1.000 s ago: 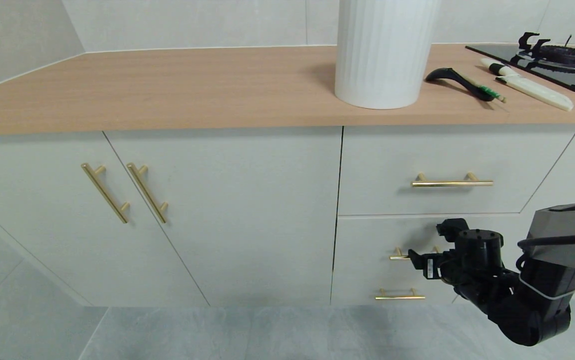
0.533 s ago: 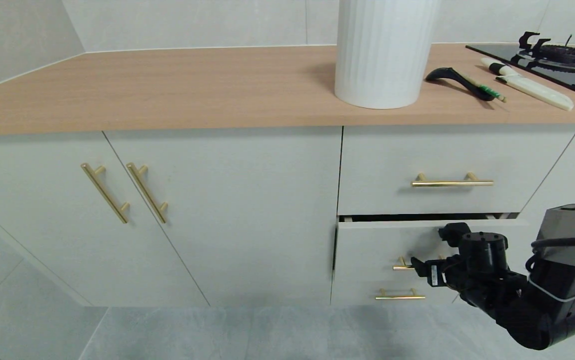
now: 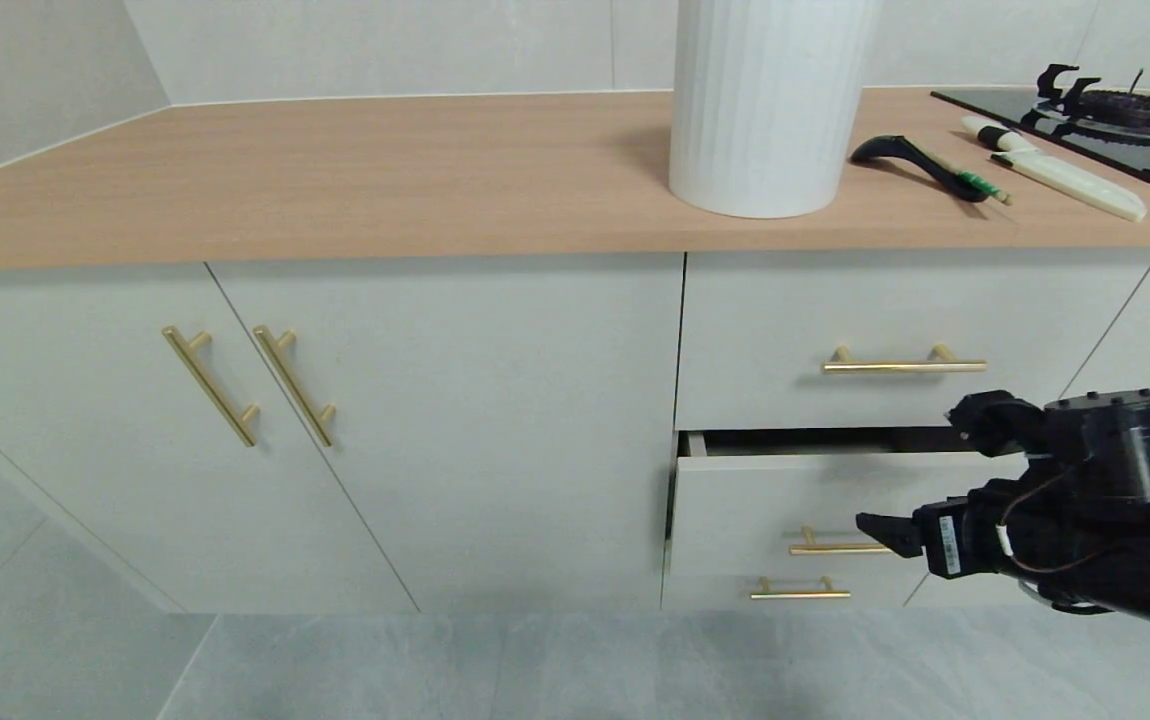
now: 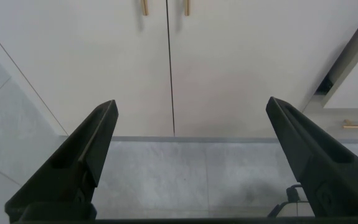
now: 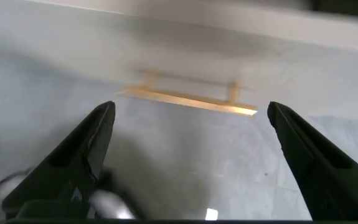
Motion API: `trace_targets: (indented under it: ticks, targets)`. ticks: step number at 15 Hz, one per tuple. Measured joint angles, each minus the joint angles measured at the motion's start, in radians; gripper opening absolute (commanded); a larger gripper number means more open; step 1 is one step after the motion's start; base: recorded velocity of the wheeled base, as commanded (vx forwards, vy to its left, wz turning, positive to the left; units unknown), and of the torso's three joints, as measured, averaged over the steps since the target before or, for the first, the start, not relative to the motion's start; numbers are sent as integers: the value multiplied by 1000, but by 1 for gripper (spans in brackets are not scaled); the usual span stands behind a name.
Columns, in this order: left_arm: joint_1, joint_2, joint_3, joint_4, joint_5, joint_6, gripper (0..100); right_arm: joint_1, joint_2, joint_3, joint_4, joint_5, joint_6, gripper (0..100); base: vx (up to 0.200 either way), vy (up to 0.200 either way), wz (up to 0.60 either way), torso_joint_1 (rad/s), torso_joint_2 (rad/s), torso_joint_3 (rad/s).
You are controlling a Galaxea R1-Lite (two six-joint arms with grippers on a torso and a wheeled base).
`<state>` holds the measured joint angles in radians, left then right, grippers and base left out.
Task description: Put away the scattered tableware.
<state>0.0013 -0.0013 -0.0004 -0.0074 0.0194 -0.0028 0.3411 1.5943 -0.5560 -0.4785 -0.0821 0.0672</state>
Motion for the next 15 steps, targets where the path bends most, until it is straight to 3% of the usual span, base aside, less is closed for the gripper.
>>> trace_targets:
  ticks: [3, 6, 10, 15]
  targets:
    - [0, 0, 0, 0, 0, 0, 100, 49, -105, -27, 32, -13, 4, 100, 0, 0, 0, 0, 0, 0]
    - [0, 0, 0, 0, 0, 0, 100, 59, -31, -29, -120, -78, 11, 100, 0, 0, 0, 0, 0, 0]
    - [0, 0, 0, 0, 0, 0, 100, 59, 124, 18, -452, -143, 10, 100, 0, 0, 0, 0, 0, 0]
    - [0, 0, 0, 0, 0, 0, 100, 42, 235, 33, -523, -160, 9, 100, 0, 0, 0, 0, 0, 0]
